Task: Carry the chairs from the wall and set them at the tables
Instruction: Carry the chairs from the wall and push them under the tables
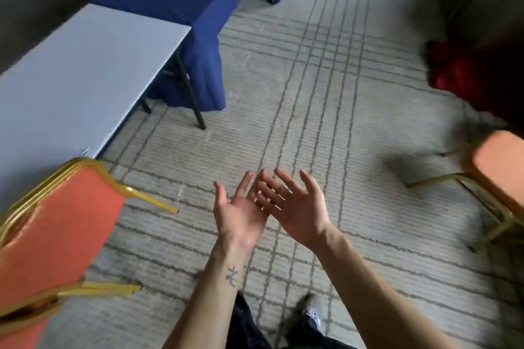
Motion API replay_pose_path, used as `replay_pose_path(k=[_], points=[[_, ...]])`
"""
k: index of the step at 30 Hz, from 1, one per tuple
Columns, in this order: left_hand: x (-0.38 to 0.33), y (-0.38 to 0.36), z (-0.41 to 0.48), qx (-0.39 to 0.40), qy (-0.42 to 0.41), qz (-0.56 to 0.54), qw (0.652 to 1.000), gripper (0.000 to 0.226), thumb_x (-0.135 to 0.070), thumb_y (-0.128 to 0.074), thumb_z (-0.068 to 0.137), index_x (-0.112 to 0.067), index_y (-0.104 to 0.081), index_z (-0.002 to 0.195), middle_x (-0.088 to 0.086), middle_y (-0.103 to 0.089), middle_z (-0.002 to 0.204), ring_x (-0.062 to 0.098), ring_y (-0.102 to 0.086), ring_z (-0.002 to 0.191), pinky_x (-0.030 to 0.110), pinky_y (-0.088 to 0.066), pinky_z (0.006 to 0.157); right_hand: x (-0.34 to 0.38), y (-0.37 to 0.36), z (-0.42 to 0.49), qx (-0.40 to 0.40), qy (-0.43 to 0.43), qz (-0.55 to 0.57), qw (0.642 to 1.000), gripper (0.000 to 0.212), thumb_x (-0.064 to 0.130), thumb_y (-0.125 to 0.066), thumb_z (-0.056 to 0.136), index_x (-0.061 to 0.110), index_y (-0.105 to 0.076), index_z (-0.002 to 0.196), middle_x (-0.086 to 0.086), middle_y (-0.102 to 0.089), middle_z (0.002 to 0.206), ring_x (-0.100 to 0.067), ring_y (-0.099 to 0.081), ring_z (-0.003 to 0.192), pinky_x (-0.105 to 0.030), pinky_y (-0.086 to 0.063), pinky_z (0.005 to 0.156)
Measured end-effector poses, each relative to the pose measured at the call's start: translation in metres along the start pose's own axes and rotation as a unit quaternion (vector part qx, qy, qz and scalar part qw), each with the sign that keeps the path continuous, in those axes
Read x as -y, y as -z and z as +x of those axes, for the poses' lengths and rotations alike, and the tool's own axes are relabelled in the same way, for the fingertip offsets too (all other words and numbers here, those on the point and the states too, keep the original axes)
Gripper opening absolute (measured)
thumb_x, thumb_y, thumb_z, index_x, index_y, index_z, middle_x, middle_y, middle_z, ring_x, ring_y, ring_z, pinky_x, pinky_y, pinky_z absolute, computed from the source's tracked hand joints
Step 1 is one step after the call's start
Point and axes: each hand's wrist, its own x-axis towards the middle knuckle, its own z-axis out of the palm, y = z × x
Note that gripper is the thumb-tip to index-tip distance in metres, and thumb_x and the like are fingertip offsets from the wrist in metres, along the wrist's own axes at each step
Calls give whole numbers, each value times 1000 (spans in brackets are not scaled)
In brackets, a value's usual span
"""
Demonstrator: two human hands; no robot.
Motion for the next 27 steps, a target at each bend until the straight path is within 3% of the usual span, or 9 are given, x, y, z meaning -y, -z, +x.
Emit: replay_pose_path(k=[2, 5, 9, 13, 21, 27], points=[[44, -23, -2, 23, 35, 13, 999, 80, -73, -37, 96, -10, -52, 144, 21, -62, 141, 34, -53, 137, 46, -31, 120, 32, 36, -32, -12, 34, 20, 999, 58, 44, -46, 102, 6, -48, 146, -24, -63, 137, -41, -60, 128, -54, -43, 111], [106, -62, -6, 64, 64, 66, 994, 81, -72, -37, 97, -9, -50, 147, 20, -62, 141, 34, -58, 130, 46, -39, 111, 83, 84, -79, -33, 97, 59, 993, 58, 42, -47, 101, 6, -49, 146, -25, -62, 137, -43, -58, 129, -55, -45, 108], [168, -108, -10, 116, 118, 141, 976, 80, -71, -38, 97, -11, -49, 148, 18, -62, 142, 35, -53, 138, 49, -29, 121, 132, 131, -130, -63, 183, 127, 973, 55, 39, -47, 101, 7, -50, 146, -24, -61, 138, -41, -59, 129, -56, -40, 114], [211, -142, -13, 154, 181, 192, 952, 78, -69, -40, 96, -10, -49, 147, 20, -63, 141, 37, -55, 136, 51, -35, 117, 152, 156, -165, -86, 253, 189, 945, 53, 37, -46, 101, 9, -50, 146, -23, -62, 138, -39, -60, 129, -55, -39, 115], [271, -168, -7, 201, 333, 280, 878, 71, -63, -35, 102, -12, -48, 148, 20, -62, 142, 37, -52, 138, 54, -36, 115, 144, 184, -223, -139, 382, 315, 858, 55, 35, -42, 99, 8, -50, 146, -24, -59, 142, -41, -57, 132, -57, -31, 120], [324, -166, -41, 238, 428, 335, 805, 68, -62, -40, 100, -11, -50, 144, 22, -61, 141, 40, -51, 138, 58, -28, 121, 116, 209, -277, -192, 477, 364, 776, 56, 35, -40, 98, 8, -50, 147, -24, -59, 141, -40, -55, 134, -56, -32, 120]])
